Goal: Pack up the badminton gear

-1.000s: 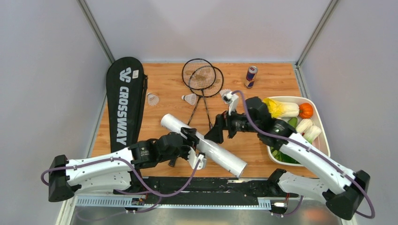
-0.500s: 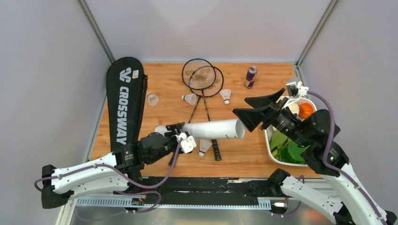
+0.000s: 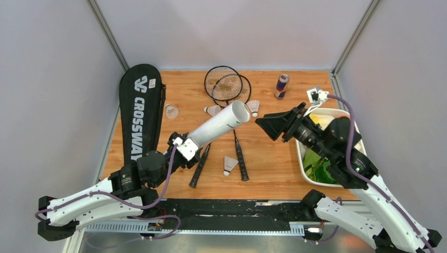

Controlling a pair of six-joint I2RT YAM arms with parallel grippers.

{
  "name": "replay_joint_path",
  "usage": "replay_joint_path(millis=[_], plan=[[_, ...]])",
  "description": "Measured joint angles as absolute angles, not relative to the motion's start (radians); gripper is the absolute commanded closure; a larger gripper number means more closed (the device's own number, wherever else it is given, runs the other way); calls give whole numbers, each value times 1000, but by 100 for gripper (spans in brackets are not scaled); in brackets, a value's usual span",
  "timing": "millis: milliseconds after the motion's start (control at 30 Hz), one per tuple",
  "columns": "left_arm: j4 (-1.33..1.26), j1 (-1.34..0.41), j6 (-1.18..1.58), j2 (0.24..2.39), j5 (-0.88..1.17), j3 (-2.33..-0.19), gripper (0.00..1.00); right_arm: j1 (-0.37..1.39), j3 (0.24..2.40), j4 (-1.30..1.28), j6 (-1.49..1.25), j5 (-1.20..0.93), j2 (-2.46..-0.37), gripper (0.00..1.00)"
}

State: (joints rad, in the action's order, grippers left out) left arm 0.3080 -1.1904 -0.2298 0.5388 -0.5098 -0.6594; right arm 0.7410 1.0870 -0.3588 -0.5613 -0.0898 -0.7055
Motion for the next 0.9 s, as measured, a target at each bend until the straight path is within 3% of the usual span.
replay_joint_path(millis=[500,900], plan=[[332,-1190,-230,609,-528,-647,46,741,1088,-356,-680,-104,-785,39],[347,-1190,-229,602,-525,-633,47,741,1090,-353,-678,-107,-797,49]])
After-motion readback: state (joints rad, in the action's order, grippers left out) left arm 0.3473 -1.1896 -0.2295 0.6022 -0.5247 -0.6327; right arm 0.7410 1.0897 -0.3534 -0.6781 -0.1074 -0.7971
